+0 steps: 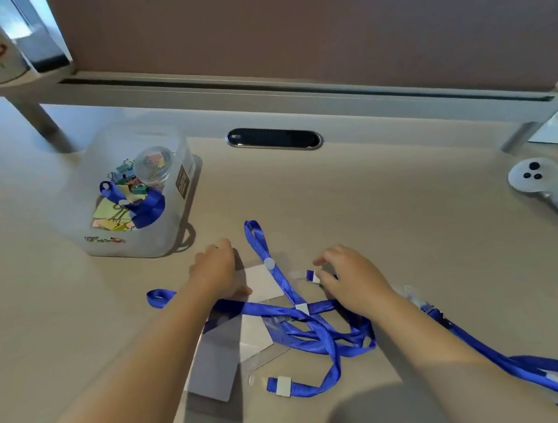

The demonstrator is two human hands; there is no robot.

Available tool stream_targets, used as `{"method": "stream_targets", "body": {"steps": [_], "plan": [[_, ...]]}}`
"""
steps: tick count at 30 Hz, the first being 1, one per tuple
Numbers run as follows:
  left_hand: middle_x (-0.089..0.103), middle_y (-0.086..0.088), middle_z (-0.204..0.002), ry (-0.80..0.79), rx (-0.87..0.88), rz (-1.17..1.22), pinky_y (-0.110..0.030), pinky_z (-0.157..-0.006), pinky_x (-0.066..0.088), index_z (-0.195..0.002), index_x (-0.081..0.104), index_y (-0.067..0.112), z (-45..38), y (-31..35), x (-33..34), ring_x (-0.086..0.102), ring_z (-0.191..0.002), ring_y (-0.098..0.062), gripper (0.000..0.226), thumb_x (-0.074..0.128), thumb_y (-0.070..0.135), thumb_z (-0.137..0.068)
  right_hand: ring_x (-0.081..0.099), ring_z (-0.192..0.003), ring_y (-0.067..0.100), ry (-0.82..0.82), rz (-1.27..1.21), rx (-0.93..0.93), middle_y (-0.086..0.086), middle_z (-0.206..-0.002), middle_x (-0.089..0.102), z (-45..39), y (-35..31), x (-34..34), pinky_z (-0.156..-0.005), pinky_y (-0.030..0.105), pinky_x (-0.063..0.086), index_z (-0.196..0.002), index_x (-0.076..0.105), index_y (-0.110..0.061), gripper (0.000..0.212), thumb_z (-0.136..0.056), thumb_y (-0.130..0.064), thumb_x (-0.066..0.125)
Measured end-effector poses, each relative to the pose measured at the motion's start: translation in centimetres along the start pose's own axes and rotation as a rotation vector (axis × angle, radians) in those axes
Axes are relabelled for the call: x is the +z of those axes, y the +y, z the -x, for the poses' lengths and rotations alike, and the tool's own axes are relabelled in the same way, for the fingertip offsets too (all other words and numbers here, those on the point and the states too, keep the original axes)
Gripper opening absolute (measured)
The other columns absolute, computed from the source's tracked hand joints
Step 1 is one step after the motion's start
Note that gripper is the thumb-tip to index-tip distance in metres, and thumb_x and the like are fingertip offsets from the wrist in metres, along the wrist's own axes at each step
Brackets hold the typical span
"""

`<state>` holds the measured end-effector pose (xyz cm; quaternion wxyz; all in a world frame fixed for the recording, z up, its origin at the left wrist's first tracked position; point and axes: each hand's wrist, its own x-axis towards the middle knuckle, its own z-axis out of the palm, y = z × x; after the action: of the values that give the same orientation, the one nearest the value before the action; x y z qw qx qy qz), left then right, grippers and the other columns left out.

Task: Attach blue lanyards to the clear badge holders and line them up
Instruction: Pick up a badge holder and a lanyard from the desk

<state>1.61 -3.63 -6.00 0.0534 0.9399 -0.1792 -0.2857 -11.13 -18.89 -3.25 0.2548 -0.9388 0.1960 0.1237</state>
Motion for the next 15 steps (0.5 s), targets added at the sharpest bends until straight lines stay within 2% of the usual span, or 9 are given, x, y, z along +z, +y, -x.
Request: {"method": "stream_targets", "body": {"steps": [5, 8, 10, 12, 15], "plan": [[0.055, -0.007, -0.107, -0.129, 0.018, -0.21, -0.035, -0.088, 0.04, -0.111, 0.056, 0.019, 0.1, 0.0, -1.1, 0.047, -0.107, -0.029, 0.044, 0.065, 0.042, -0.074, 0.049, -0.118, 0.02, 0.018, -0.018, 0.005, 0.006, -0.129, 0.054, -0.4, 0.0, -0.5, -0.095, 0.03, 0.039, -0.122, 0.055, -0.011, 0.032, -0.094, -0.019, 0.043], [0.057, -0.009, -0.113, -0.118, 0.045, -0.202, -0.036, -0.089, 0.044, -0.114, 0.051, 0.012, 0.3, 0.1, -2.5, 0.052, -0.107, -0.028, 0.04, 0.062, 0.031, -0.08, 0.049, -0.119, 0.02, 0.041, -0.042, 0.007, 0.005, -0.13, 0.053, -0.4, -0.3, -0.8, -0.096, 0.029, 0.039, -0.123, 0.054, -0.01, 0.032, -0.094, -0.019, 0.042], [0.059, -0.011, -0.115, -0.066, 0.094, -0.258, -0.036, -0.087, 0.047, -0.114, 0.048, 0.009, 0.8, 0.4, -4.2, 0.055, -0.104, -0.028, 0.035, 0.058, 0.022, -0.084, 0.049, -0.119, 0.021, 0.059, -0.059, 0.006, 0.006, -0.131, 0.053, -0.5, -0.6, -1.2, -0.096, 0.03, 0.039, -0.124, 0.053, -0.01, 0.033, -0.094, -0.018, 0.041], [0.059, -0.011, -0.116, 0.059, 0.146, -0.416, -0.035, -0.082, 0.047, -0.117, 0.046, 0.01, 1.5, 1.0, -6.3, 0.056, -0.105, -0.028, 0.034, 0.055, 0.018, -0.086, 0.049, -0.119, 0.021, 0.074, -0.082, 0.004, 0.007, -0.131, 0.052, -0.6, -1.2, -1.5, -0.096, 0.029, 0.039, -0.125, 0.053, -0.01, 0.034, -0.094, -0.018, 0.041], [0.061, -0.01, -0.114, 0.26, 0.187, -0.661, -0.033, -0.073, 0.038, -0.118, 0.043, 0.009, 2.6, 2.1, -9.3, 0.057, -0.105, -0.028, 0.033, 0.052, 0.01, -0.087, 0.048, -0.121, 0.021, 0.102, -0.117, -0.001, 0.007, -0.132, 0.052, -0.6, -2.2, -2.2, -0.097, 0.03, 0.039, -0.127, 0.051, -0.01, 0.035, -0.094, -0.017, 0.041]]}}
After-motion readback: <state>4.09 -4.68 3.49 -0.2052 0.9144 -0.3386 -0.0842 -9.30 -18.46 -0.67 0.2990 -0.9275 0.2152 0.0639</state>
